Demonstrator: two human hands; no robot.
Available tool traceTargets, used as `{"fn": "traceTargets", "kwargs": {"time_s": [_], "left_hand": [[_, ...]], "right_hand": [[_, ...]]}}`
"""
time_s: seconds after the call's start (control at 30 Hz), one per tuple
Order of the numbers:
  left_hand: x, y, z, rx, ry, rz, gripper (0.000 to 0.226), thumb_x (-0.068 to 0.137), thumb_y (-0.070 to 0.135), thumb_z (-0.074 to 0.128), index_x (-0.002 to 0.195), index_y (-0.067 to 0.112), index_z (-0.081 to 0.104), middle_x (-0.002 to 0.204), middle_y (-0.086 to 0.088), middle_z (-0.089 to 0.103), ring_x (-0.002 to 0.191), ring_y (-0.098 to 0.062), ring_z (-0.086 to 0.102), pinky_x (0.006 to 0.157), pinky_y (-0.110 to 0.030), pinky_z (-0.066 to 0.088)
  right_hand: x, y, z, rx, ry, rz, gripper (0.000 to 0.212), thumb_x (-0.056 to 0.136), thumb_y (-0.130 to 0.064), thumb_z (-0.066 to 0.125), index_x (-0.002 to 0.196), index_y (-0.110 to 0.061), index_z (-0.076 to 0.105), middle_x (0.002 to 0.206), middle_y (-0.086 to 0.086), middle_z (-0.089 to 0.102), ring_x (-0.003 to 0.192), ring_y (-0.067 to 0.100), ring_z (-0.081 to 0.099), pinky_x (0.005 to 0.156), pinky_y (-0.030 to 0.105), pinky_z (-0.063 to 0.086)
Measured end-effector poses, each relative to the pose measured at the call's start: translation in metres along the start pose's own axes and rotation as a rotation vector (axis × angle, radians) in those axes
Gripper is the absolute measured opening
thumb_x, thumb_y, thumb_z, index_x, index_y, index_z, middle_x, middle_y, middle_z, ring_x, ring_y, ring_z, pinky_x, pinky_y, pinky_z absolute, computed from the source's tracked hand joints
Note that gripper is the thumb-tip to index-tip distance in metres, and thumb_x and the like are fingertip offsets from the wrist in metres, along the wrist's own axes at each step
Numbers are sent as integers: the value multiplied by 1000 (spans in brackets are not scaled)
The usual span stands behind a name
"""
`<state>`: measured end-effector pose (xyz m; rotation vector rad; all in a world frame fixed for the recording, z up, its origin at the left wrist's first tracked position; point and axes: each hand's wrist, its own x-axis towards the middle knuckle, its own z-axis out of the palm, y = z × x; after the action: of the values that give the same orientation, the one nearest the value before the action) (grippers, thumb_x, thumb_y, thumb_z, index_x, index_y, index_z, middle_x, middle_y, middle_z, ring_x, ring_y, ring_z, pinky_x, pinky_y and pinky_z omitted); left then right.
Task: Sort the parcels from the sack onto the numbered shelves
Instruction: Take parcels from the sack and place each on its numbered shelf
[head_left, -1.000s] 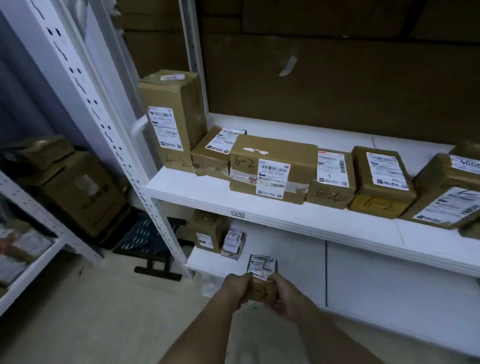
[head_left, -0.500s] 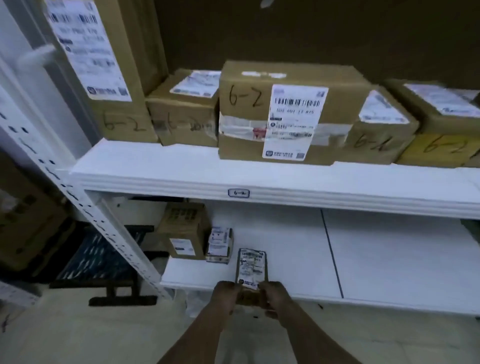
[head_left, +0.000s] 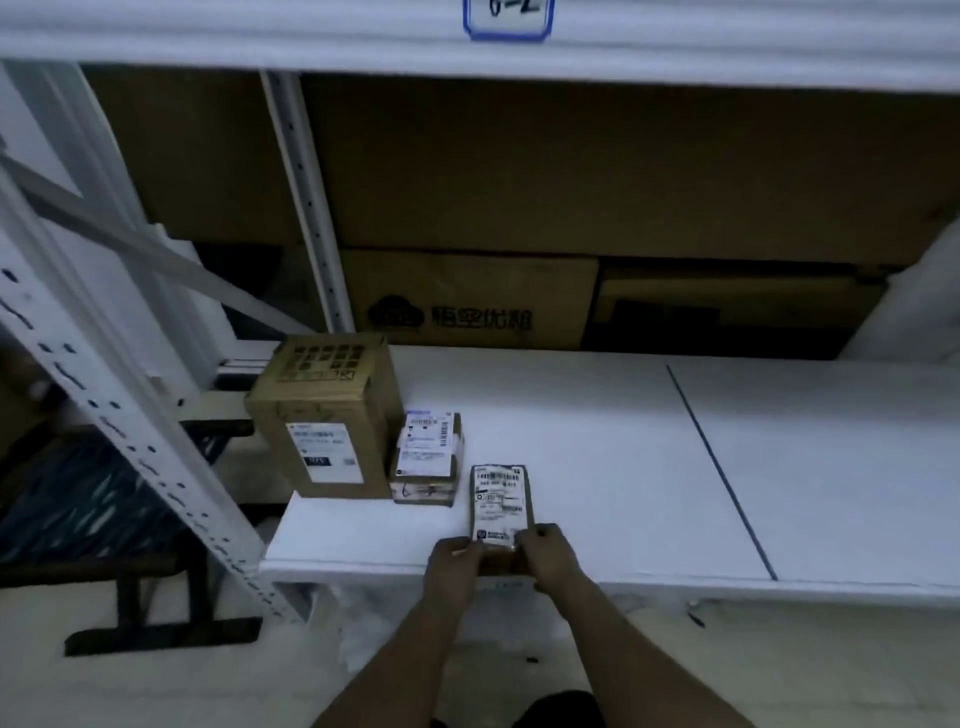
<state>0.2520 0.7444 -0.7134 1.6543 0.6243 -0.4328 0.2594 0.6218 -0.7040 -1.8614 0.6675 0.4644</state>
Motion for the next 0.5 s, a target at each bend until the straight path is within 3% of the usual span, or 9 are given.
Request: {"fn": "traceTargets", "kwargs": {"time_s": [0.13, 0.3, 0.5], "left_hand": [[19, -8, 2, -23, 13, 29, 34, 93, 22, 59, 123, 6, 55, 123, -18, 58, 112, -33, 55, 100, -45, 46], [39, -8, -2, 28, 30, 53, 35, 94, 30, 53, 126, 14, 56, 121, -14, 61, 113, -35, 57, 100, -45, 47], [60, -3, 2, 75, -69, 35, 30, 91, 19, 52, 119, 19, 63, 118, -20, 64, 93, -34, 62, 82, -36, 53]], "right_hand": [[15, 4, 12, -30, 29, -30, 46, 94, -29, 50, 133, -5, 43, 109, 11, 52, 96, 27, 50, 82, 33, 42], [27, 2, 27, -51, 75, -78, 44, 93, -31, 52, 130, -8, 47, 128, 13, 57, 114, 33, 54, 98, 39, 44], [44, -2, 31, -124, 143, -107, 48, 96, -36, 49, 135, -9, 45, 132, 17, 53, 120, 35, 51, 101, 36, 40]]}}
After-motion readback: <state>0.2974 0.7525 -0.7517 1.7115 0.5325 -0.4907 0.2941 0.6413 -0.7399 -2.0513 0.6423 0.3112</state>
